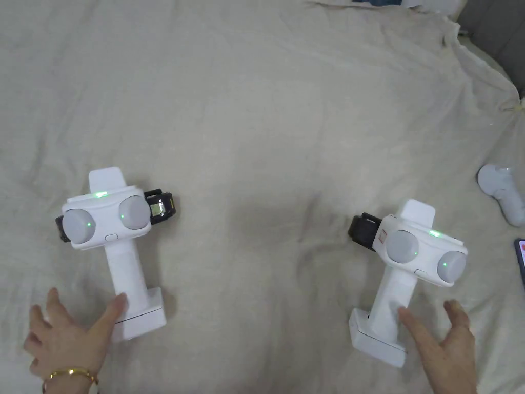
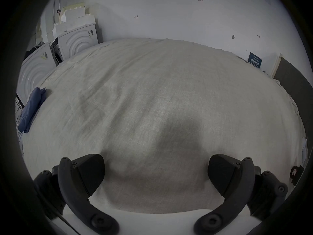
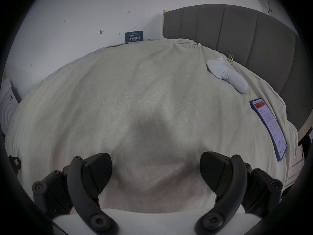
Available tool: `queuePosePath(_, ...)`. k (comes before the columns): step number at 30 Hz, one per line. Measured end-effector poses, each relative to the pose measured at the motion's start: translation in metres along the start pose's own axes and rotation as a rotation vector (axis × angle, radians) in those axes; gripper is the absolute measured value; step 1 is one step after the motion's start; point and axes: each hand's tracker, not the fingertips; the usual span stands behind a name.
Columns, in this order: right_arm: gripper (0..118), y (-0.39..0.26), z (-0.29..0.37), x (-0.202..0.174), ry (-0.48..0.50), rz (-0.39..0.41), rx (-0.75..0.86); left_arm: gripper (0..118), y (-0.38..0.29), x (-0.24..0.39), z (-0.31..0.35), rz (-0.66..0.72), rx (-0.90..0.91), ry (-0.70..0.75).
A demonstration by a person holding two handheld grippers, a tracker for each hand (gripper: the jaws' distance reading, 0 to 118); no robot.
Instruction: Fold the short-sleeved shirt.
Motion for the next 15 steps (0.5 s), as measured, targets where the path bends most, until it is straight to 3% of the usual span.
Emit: queuePosePath(15, 105, 0.003, 0.003, 0.002, -0.002, 0.001, -0.003, 118, -0.001, -0.004, 0.003, 0.001, -0.004, -0.003)
